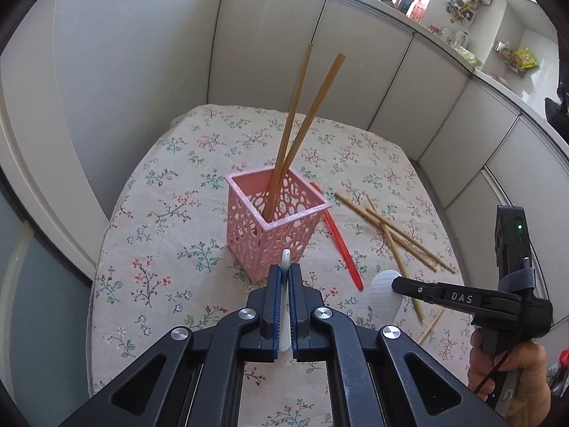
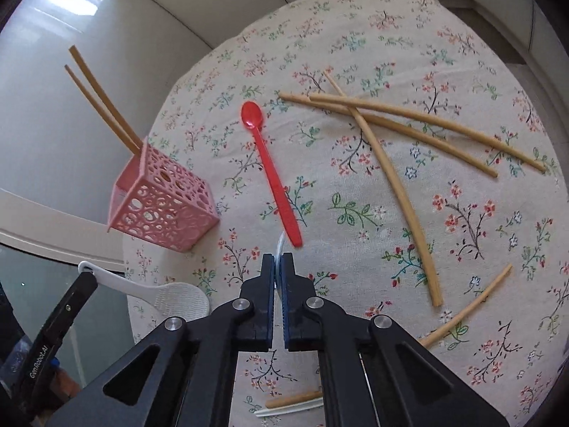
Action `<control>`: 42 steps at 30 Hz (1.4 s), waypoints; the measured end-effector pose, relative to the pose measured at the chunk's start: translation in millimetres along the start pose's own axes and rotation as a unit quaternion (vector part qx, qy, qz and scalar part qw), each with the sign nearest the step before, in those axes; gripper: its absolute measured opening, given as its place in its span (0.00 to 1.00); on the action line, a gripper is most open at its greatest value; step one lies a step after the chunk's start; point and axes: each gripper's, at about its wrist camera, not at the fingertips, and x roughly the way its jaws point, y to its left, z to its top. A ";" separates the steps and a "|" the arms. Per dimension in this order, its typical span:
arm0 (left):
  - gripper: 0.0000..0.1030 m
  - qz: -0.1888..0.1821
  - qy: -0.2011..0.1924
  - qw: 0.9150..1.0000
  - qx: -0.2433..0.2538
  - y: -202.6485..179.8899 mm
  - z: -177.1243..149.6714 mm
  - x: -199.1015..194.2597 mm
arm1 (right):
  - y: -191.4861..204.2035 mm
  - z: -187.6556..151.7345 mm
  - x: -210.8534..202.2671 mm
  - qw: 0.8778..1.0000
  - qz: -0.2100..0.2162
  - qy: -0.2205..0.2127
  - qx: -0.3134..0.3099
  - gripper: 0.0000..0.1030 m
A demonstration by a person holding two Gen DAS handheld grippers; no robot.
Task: Organize utensils
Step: 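Lower both white paddles into the pink basket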
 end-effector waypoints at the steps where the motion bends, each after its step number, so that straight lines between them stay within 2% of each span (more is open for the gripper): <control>1: 0.04 -0.001 -0.011 1.000 0.002 -1.6 2.5 -6.9 | 1.7 -0.1 -10.2 1.000 0.004 -0.012 -0.006 0.03; 4: 0.04 -0.006 -0.045 0.999 0.009 -6.2 11.0 -29.1 | 11.3 4.5 -34.0 0.998 0.022 -0.048 -0.020 0.03; 7: 0.04 -0.001 -0.096 0.995 0.015 -11.0 19.8 -55.4 | 20.9 8.5 -57.2 0.994 0.039 -0.091 -0.036 0.03; 11: 0.03 0.015 -0.173 0.984 0.022 -17.7 31.6 -78.8 | 30.9 11.7 -75.3 0.988 0.057 -0.134 -0.052 0.03; 15: 0.04 0.032 -0.221 0.974 0.039 -25.5 43.7 -78.2 | 38.1 11.7 -82.4 0.984 0.064 -0.155 -0.068 0.03; 22: 0.04 0.063 -0.195 0.976 0.067 -27.4 57.0 -26.7 | 48.1 19.3 -85.6 0.974 0.079 -0.191 -0.089 0.03; 27: 0.04 0.054 -0.159 0.984 0.062 -17.6 62.8 1.0 | 60.7 28.7 -86.6 0.967 0.089 -0.214 -0.105 0.03; 35: 0.04 0.049 -0.096 0.992 0.059 -9.7 55.2 34.3 | 91.7 46.0 -83.8 0.952 0.138 -0.249 -0.114 0.03; 38: 0.04 0.039 -0.085 0.994 0.052 -5.4 53.3 39.7 | 106.7 50.4 -77.4 0.945 0.153 -0.260 -0.126 0.03; 42: 0.10 0.027 -0.089 0.995 0.028 4.2 54.1 35.7 | 121.9 54.4 -63.9 0.939 0.165 -0.269 -0.138 0.03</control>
